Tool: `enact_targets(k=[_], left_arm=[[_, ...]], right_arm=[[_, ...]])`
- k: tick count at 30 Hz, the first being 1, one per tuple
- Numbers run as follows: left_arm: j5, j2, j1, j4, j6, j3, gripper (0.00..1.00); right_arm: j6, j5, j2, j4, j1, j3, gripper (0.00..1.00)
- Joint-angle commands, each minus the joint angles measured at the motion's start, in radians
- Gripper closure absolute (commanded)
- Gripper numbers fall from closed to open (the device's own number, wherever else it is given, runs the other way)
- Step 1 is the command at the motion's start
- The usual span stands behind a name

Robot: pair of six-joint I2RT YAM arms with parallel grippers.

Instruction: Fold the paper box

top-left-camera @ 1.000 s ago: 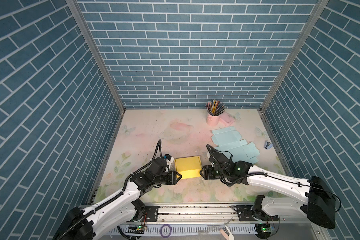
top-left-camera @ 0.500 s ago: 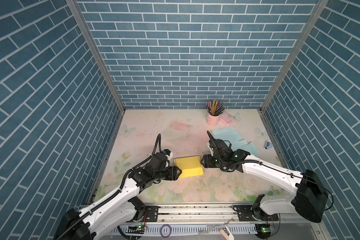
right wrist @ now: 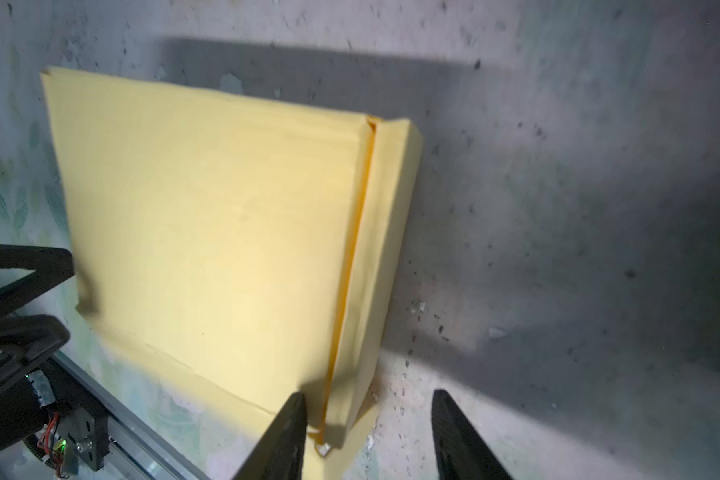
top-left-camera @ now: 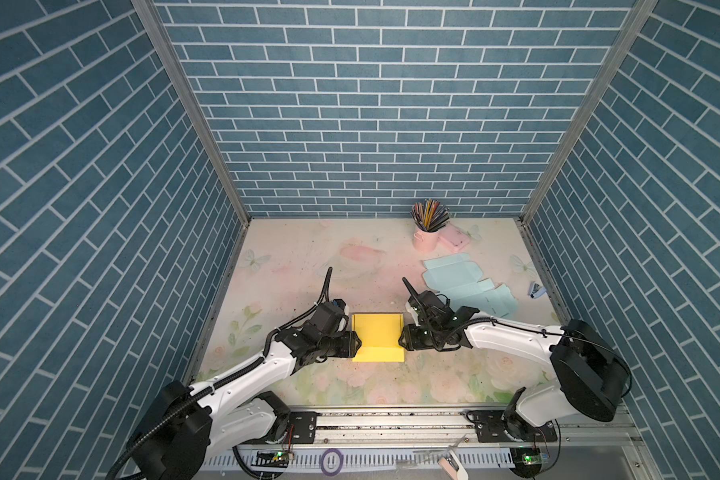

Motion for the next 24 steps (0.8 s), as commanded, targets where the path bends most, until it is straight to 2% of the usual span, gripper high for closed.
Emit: enact_targets(k=[1,7,13,18,24], left_arm=[[-0.019,0.022,0.006,0.03,-0.012,-0.043,0.47],[-0.021,0.034,0.007,0.043,-0.006,-0.033,0.47],[-0.012,0.03,0.007,0.046,-0.005,-0.027,0.47],[0.0,-0.015,0.007,0.027,-0.004,-0.026,0.41],[0.032,-0.033,0.002,0.034,-0.009,-0.028,0.41]], right_arm=[[0.014,0.003,0.019,0.015,0.001,-0.035,0.52],[0.007,0.023,0.007,0.006,0.002,-0.019,0.52],[0.012,0.075,-0.094,-0.08,0.009,-0.008,0.5],[0.049,0.12,-0.178,-0.162,0.06,-0.009,0.48],[0.067,0.116,-0.112,-0.14,0.114,0.017,0.48]])
